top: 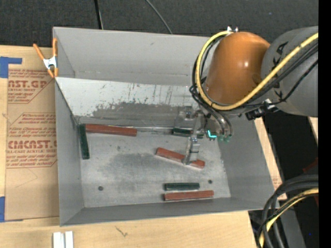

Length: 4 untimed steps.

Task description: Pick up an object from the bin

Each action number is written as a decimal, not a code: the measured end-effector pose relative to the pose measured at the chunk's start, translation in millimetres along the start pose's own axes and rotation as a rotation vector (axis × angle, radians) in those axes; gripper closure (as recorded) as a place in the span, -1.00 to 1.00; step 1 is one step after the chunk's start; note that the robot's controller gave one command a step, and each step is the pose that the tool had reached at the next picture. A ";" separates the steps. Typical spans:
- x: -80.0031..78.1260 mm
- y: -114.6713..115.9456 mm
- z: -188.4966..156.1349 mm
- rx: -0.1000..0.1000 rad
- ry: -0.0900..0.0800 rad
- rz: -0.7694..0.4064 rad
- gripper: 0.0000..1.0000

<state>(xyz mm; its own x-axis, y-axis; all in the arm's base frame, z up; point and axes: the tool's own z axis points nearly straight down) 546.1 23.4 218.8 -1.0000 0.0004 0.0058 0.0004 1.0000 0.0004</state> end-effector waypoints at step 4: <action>-23.9 -8.2 147.8 0.001 -0.006 -0.183 1.00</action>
Offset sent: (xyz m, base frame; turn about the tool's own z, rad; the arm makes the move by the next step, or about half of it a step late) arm -0.0138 -0.0009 -0.1123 0.1027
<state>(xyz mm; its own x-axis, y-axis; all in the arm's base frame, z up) 569.1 15.2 70.9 -0.9835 -0.1811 -0.0006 -0.1811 0.9835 -0.0002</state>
